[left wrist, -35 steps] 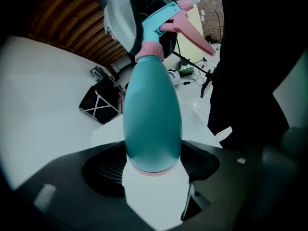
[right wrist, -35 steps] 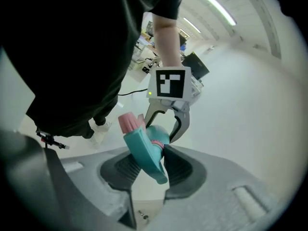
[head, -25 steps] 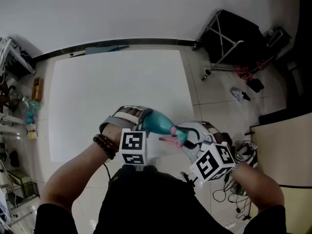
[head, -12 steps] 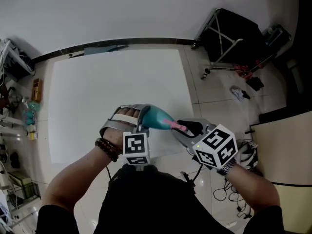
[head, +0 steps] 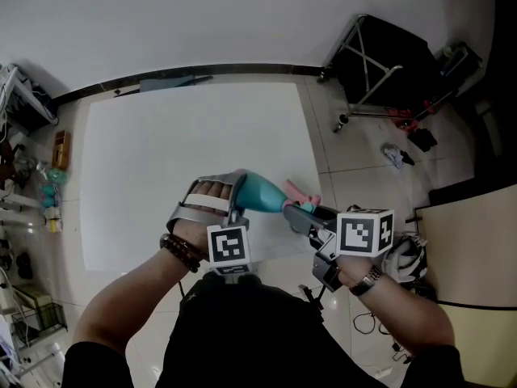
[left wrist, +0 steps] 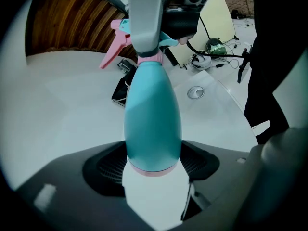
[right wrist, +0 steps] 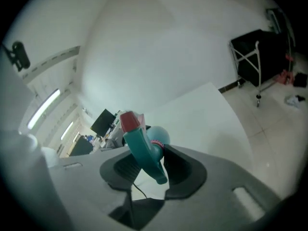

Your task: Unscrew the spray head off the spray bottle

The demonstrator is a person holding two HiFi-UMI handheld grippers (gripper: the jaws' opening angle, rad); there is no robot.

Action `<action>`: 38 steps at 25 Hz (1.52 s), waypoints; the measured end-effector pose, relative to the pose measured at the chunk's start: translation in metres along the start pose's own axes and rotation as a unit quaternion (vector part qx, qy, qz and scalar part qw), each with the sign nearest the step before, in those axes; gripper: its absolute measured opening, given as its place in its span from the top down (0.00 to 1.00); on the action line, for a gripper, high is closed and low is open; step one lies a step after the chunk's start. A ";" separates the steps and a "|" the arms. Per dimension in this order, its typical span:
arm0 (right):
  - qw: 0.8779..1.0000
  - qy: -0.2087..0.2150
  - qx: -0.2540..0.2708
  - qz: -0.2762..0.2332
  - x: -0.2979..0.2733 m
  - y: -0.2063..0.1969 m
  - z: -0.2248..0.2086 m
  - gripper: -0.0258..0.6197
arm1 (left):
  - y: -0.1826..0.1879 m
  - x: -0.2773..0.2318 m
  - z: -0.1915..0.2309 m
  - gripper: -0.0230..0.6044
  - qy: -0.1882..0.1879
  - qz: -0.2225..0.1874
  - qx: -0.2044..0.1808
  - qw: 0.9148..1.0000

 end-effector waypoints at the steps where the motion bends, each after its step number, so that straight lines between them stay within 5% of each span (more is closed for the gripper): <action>1: 0.999 0.009 -0.037 0.000 -0.001 -0.002 -0.004 0.78 | 0.000 0.000 -0.001 0.37 0.007 0.004 -0.009 1.000; 8: 0.982 0.063 -0.179 0.012 -0.004 -0.013 -0.018 0.78 | 0.003 0.005 -0.003 0.37 0.043 -0.011 -0.026 0.999; 23: 0.991 0.037 -0.129 0.015 0.001 -0.010 -0.014 0.75 | -0.001 0.003 -0.013 0.37 0.013 -0.017 -0.004 1.000; 30: 0.989 0.082 -0.121 0.010 0.000 -0.007 -0.003 0.65 | -0.001 0.001 -0.016 0.37 -0.020 -0.040 0.059 0.997; 38: 0.991 0.089 -0.101 -0.001 0.005 -0.006 0.007 0.62 | -0.005 -0.004 -0.025 0.37 -0.075 -0.090 0.157 0.981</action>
Point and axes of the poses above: the fingertips, and each gripper's own axes: x backward along the fingers, z to its left, y out of its top, the point moved 9 cm from there along x, backward along the fingers, and after that the axes turned 8 degrees about -x, right-handed, at the moved point
